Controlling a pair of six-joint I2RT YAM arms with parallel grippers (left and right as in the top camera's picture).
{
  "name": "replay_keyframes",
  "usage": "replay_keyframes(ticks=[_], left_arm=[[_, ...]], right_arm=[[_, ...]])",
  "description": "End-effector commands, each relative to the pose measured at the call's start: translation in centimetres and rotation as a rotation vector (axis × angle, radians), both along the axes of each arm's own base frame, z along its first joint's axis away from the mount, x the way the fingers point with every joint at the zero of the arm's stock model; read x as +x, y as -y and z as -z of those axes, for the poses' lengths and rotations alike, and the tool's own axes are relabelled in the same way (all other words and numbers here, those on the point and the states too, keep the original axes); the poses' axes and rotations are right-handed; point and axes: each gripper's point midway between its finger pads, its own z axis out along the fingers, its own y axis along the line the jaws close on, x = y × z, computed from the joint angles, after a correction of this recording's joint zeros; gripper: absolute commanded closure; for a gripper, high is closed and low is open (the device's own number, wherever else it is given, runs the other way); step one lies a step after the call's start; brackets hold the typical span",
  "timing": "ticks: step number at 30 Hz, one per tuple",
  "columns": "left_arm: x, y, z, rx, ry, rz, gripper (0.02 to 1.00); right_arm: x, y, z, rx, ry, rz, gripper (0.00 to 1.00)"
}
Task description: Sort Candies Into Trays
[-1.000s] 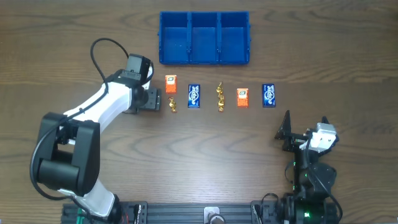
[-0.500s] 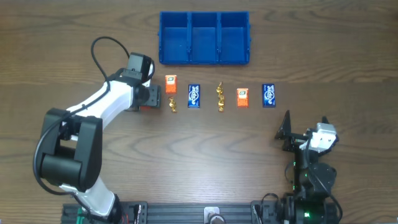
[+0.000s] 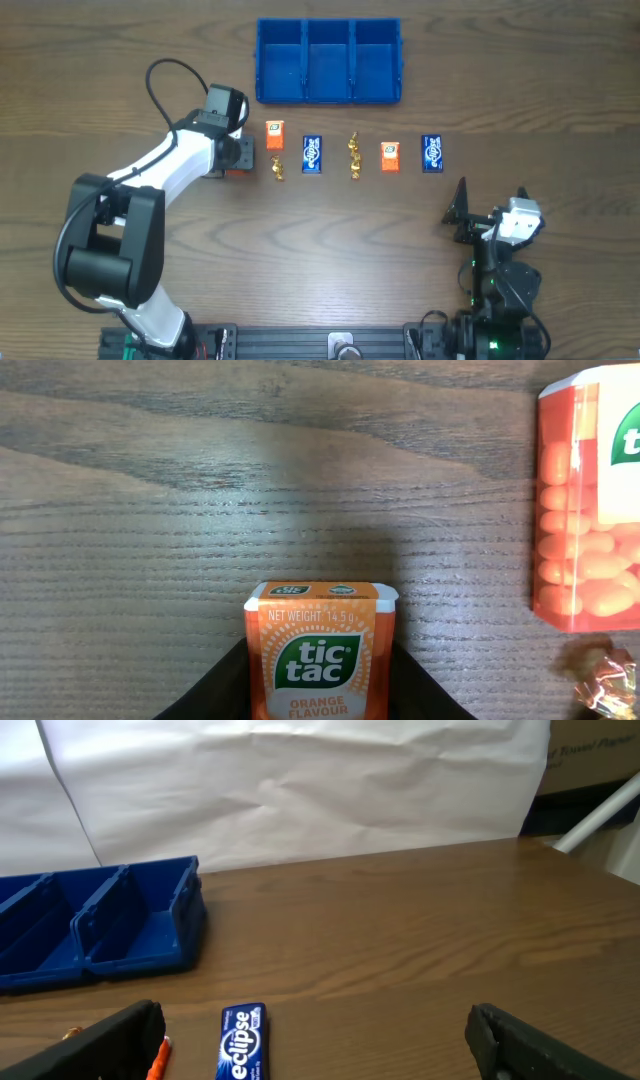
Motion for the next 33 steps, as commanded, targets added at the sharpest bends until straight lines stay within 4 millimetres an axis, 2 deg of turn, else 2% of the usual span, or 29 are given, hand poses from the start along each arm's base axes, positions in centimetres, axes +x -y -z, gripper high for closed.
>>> replay_keyframes(ticks=[1, 4, 11, 13, 16, 18, 21, 27, 30, 33], left_arm=[[0.8, 0.3, -1.7, -0.03, 0.029, -0.043, 0.744], [2.4, 1.1, -5.4, -0.051, 0.107, -0.049, 0.746], [7.9, 3.8, -17.4, -0.053, 0.343, -0.046, 0.748], [9.5, 4.7, -20.0, -0.071, 0.401, -0.041, 0.748], [11.6, 5.7, -22.2, -0.075, 0.453, -0.029, 0.741], [12.8, 6.2, -22.4, -0.06, 0.462, -0.031, 0.744], [14.5, 7.3, -21.2, -0.059, 0.454, -0.023, 0.744], [16.8, 10.0, -16.8, -0.047, 0.406, 0.01, 0.702], [17.3, 10.5, -14.4, -0.041, 0.38, 0.013, 0.702], [17.4, 10.5, -13.3, -0.034, 0.363, 0.013, 0.704]], right_arm=[[-0.1, 0.1, 0.0, 0.001, 0.0, 0.002, 0.001], [-0.1, 0.1, 0.0, 0.001, 0.0, 0.002, 0.001], [-0.1, 0.1, 0.0, 0.001, 0.0, 0.002, 0.001], [-0.1, 0.1, 0.0, 0.001, 0.0, 0.002, 0.001], [-0.1, 0.1, 0.0, 0.001, 0.0, 0.002, 0.001], [-0.1, 0.1, 0.0, 0.001, 0.0, 0.002, 0.001], [-0.1, 0.1, 0.0, 0.001, 0.0, 0.002, 0.001], [-0.1, 0.1, 0.0, 0.001, 0.0, 0.002, 0.001], [-0.1, 0.1, 0.0, 0.001, 0.0, 0.002, 0.001], [-0.1, 0.1, 0.0, 0.001, 0.0, 0.002, 0.001]])
